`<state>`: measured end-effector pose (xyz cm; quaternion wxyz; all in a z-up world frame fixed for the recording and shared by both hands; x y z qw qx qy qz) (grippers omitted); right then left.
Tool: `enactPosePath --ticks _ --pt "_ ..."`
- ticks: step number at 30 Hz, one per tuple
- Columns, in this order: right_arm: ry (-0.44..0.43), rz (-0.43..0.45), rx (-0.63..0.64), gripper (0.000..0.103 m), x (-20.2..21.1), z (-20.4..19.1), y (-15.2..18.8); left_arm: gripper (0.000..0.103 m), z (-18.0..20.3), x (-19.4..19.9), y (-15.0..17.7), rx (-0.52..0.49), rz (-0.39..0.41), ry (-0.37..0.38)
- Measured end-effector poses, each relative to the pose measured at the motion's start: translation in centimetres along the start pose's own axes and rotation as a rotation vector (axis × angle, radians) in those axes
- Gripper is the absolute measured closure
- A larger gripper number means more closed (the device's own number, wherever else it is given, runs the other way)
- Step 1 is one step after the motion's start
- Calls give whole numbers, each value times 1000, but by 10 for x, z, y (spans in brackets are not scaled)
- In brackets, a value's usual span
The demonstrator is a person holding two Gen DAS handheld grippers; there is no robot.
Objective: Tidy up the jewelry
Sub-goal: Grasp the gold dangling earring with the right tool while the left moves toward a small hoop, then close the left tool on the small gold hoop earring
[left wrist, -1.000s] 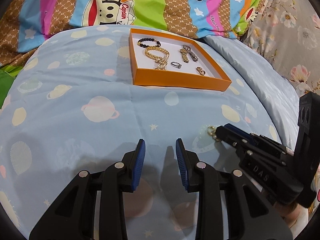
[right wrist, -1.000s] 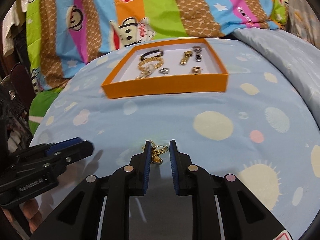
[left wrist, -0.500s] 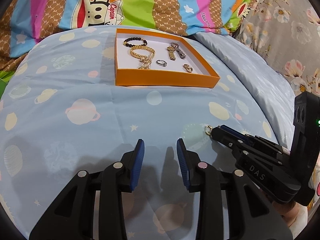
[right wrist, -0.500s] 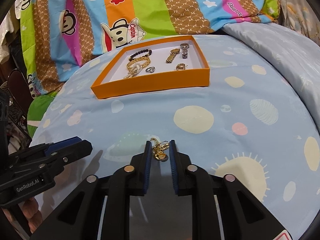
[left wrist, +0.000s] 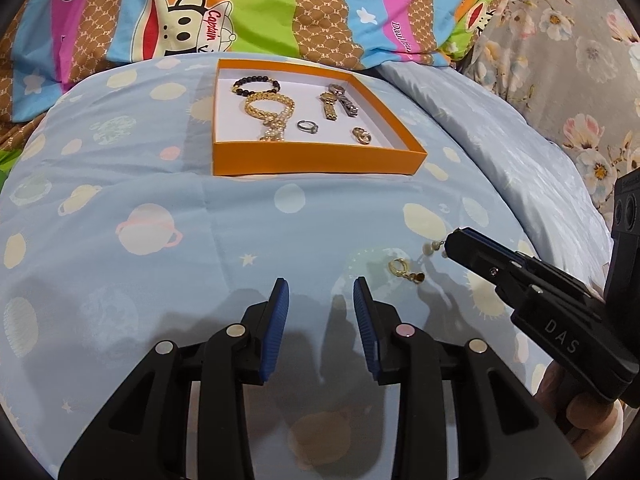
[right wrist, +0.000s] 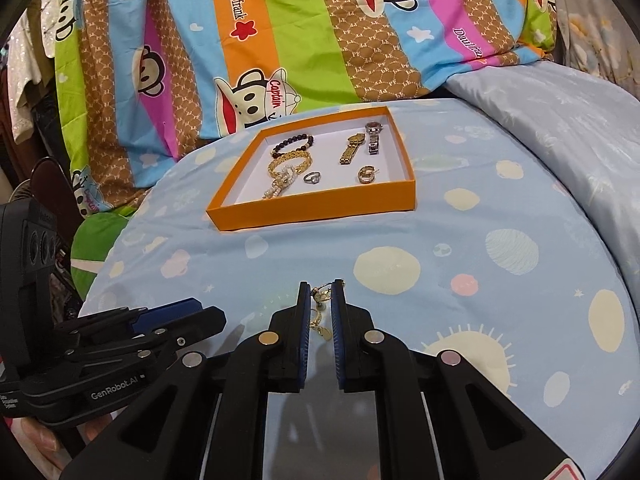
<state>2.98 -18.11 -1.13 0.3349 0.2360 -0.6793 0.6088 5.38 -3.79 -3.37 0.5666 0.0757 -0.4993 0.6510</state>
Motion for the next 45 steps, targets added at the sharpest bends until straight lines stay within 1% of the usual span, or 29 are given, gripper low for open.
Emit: enactPosePath --ticks 7,13,22,28,33,34,35,36,39,43,44,45 --pt "32 -3 -13 94 2 14 4 70 21 -15 -5 -45 -26 25" --pt "51 0 -35 94 4 28 6 70 36 -34 -10 -80 -51 28" --pt "64 -8 -66 94 1 47 11 70 45 -60 -10 -86 -88 26" --pt "64 -16 -82 94 -2 54 14 70 48 -65 -11 -94 -76 15" --pt "58 -20 -86 94 -3 57 16 71 52 -69 -9 -134 -63 -12" --pt "56 -21 -85 94 -3 57 16 73 53 -69 -8 -139 -61 -15" --pt "55 -22 -84 94 -4 57 16 79 52 -68 -8 -139 -59 -18" --pt "52 -23 -82 94 -4 56 16 81 51 -68 -8 -137 -59 -18" --pt "45 -26 -76 94 -5 53 17 81 48 -65 -8 -117 -57 -1" --pt "37 -28 -67 94 -6 50 19 81 45 -60 -6 -107 -52 -5" --pt "35 -29 -65 94 -6 48 19 95 44 -58 -5 -104 -51 -4" --pt "33 -31 -63 94 -7 47 19 102 43 -57 -5 -101 -54 -4"
Point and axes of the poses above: each gripper's, at about its wrist camera, not at the fingertips, and x roughly against the way its jaws point, z to its right, y to its underside, the point moved 4 cm from there along -x, roughly the way its jaws point, and after that the axes turned 15 degrees about y, right-handed, at the moved point
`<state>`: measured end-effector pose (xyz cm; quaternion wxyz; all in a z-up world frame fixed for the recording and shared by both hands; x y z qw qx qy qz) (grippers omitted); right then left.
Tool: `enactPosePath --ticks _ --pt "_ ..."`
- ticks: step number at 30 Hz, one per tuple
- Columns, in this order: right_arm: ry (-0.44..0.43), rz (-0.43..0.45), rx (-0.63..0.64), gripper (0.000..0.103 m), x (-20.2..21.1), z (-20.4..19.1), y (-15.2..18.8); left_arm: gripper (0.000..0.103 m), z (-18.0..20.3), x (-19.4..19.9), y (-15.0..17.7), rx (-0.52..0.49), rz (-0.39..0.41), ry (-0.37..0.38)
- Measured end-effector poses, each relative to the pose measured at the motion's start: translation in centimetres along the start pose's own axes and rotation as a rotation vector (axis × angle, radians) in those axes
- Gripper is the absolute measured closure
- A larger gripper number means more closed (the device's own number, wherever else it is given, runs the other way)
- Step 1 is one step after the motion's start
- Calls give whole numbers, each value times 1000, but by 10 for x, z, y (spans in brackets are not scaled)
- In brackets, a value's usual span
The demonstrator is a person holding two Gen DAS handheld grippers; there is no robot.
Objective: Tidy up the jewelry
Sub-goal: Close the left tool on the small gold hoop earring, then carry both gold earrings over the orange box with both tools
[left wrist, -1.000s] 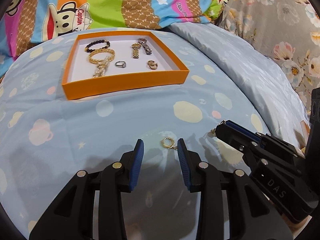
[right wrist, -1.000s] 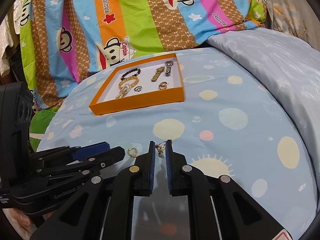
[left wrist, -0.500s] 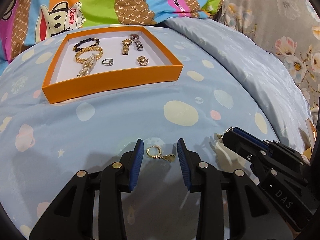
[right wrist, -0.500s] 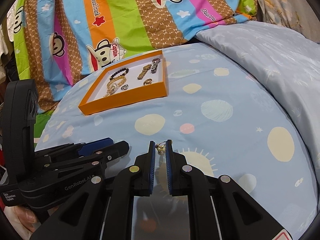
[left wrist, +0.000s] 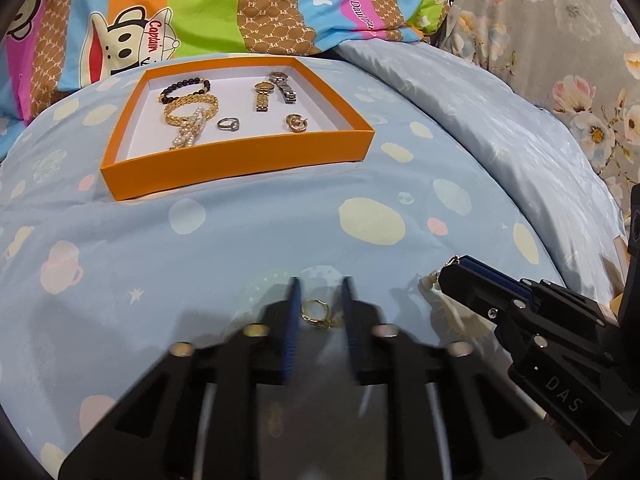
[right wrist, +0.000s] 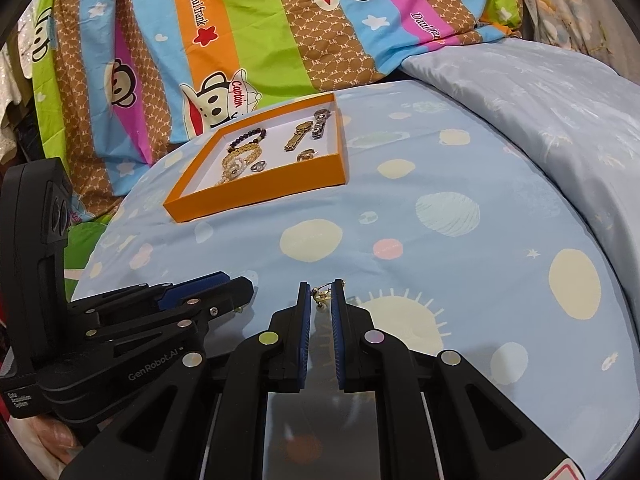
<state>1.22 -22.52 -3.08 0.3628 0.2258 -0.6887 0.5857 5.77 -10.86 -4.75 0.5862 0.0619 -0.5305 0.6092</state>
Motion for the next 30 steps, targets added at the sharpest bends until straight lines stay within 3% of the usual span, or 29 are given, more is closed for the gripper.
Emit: enactPosePath --ticks 10,12,14,16,19,25,28,30 --pt "-5 -14 36 93 -7 -15 3 100 -21 17 6 74 4 9" --pt "0 -5 28 91 -5 -14 3 94 -21 19 6 77 6 23" --pt "8 -4 25 90 -4 -12 3 68 -18 21 6 67 17 20" --pt "16 -8 23 89 -4 -10 3 60 -14 23 5 57 29 23" --pt "23 -15 22 82 -5 -8 5 60 -6 16 7 22 7 30" --pt "21 -36 34 80 -13 -11 7 63 -1 8 9 -31 2 -4" --pt "16 -42 35 77 -16 -14 7 82 -3 9 10 -35 3 -1" --pt "13 -40 43 72 -18 -17 6 88 -4 9 10 -41 3 0"
Point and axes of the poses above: each gripper's, at about its wrist camera, not at the fingertips, and x roughly against the way its jaws point, z to its right, y to its underside, the point moved 4 cm from there along -x, roughly the way its jaws point, and after that the axes turned 15 degrees about y, right-handed, at the moved point
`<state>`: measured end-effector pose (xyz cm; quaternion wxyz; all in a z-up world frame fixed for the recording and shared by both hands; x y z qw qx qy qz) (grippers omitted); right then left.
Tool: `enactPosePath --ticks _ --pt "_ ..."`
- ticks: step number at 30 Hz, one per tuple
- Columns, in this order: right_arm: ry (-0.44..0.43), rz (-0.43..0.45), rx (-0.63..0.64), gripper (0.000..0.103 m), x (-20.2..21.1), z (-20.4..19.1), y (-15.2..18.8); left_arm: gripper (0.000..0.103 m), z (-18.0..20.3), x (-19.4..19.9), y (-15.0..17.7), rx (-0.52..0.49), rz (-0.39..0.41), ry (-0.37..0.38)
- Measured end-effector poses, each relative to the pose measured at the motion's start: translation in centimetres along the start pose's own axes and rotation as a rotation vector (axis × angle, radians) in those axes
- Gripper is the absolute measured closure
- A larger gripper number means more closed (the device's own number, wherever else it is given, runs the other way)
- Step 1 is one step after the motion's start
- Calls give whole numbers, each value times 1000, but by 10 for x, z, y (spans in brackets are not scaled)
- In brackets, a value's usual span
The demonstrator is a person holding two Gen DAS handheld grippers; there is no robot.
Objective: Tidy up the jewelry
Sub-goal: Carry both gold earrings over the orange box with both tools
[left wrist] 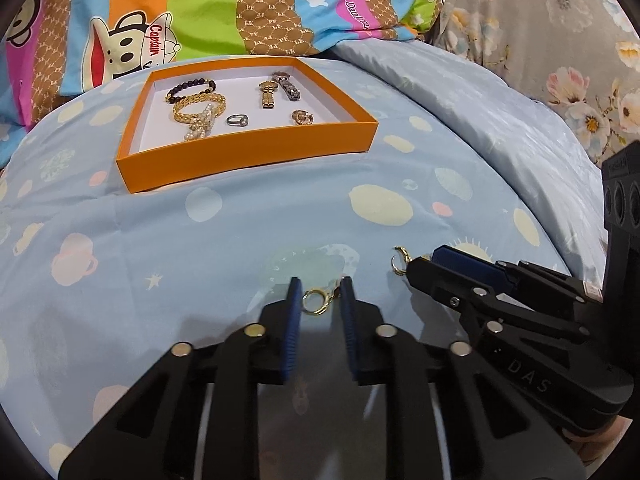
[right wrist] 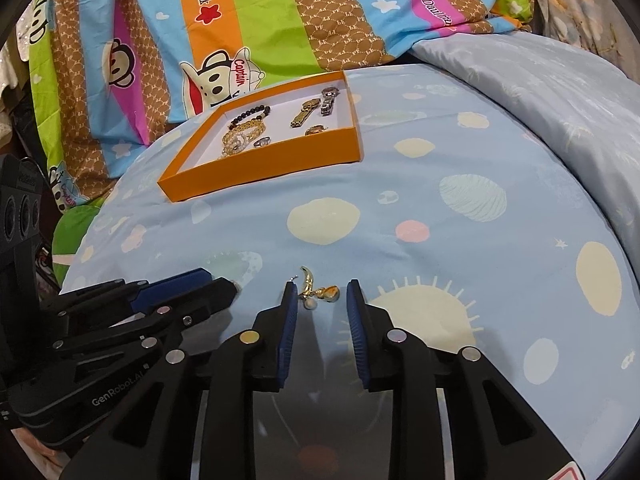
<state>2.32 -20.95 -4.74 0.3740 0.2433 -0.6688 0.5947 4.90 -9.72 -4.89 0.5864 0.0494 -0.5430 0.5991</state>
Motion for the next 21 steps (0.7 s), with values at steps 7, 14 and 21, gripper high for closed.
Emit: enactPosePath --ticks 7,14,21 --pt "5 2 32 78 -4 -10 -3 90 -1 1 1 7 5 5" --pt "11 -3 34 89 -6 -11 -3 91 -2 4 0 17 8 15" --pt "0 11 18 89 0 -10 -7 91 -1 11 -3 21 25 22"
Point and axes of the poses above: each gripper's, at about its wrist camera, not at the fingertips, and x roughly against the way its jaws point, z to its right, y to its underside, the point moved 4 cm from there along -x, roughly the way its jaws point, and after that the axes turned 15 degrees about y, right-handed, at the moved point
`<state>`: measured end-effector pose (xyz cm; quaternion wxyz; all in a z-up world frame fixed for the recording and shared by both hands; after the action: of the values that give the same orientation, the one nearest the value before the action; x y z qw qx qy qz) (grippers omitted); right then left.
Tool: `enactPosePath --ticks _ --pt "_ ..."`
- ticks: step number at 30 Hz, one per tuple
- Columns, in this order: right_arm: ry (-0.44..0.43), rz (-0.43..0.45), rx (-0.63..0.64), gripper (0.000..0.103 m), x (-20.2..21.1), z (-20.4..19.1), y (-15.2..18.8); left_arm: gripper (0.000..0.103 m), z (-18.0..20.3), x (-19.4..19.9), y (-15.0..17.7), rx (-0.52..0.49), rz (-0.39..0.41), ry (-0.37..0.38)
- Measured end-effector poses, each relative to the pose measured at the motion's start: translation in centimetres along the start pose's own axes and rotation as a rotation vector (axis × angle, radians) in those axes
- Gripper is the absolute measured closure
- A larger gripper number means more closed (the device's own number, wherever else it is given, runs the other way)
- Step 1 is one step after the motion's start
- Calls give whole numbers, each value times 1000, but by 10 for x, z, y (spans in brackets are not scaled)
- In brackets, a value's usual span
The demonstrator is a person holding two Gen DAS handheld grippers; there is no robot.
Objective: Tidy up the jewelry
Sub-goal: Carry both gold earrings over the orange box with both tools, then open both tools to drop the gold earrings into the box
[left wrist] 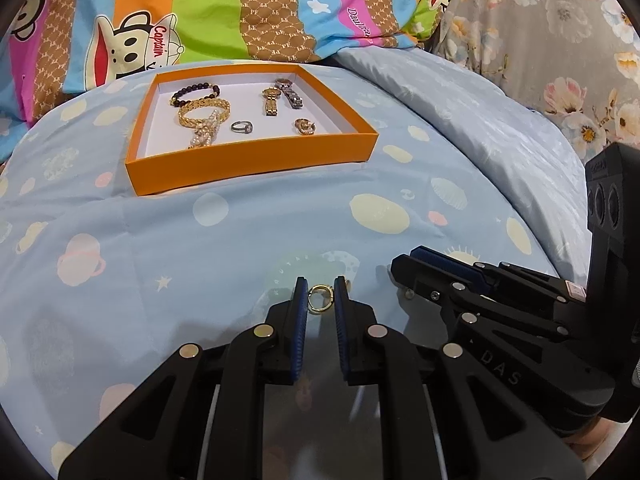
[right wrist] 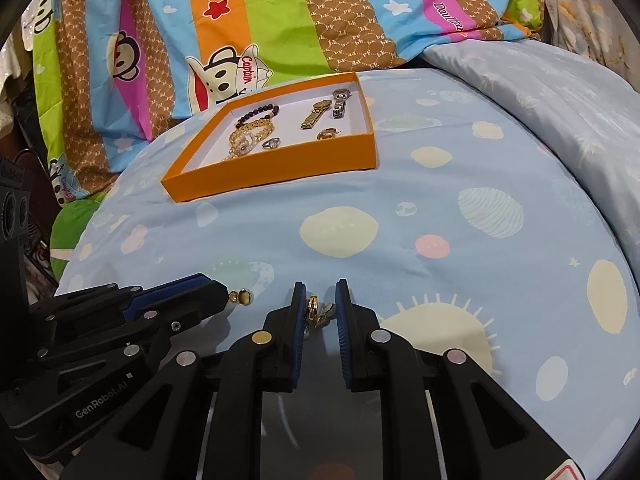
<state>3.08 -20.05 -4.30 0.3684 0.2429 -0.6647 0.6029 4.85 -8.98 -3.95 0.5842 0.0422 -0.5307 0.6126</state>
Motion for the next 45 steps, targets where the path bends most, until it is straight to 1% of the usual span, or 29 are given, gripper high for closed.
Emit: enactPosePath --ticks 5,10,16,21,24,28,34,38,42,45 --pt "-13 38 0 89 14 -1 -12 91 0 9 -9 -4 21 -1" --pt "-31 73 6 89 22 -4 -31 91 -2 19 -25 -15 48 -13" --pt "-59 104 26 89 21 -15 -59 91 -15 31 -53 -27 96 -45" --pt "-79 129 50 89 12 -29 -90 91 -34 37 -89 -28 141 -76" --pt "-96 129 53 89 0 -35 -112 91 -48 36 -113 -28 163 -96" --pt "-120 108 48 89 -25 -42 -139 91 -65 30 -142 -32 178 -120" --pt "-130 83 60 89 -65 -56 -175 90 -88 6 -174 -18 167 -118" --pt "-129 67 64 89 -88 -63 -197 90 -99 -6 -182 -8 158 -115" --pt "-149 23 69 89 -113 -71 -215 90 -106 -9 -177 -6 149 -112" --pt "-143 8 84 89 -128 -78 -222 90 -109 -10 -174 -4 143 -108"
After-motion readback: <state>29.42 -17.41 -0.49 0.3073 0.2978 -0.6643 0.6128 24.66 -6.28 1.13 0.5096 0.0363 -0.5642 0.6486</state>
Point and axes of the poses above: each gripper's, at about its wrist camera, not at the fingertips, and x roughly against the way its jaws point, z to its right, y to its underside, the point moved 4 cm from there along -x, roughly the way its jaws point, and after that the axes turned 15 degrees about y, right-handed, at the moved point
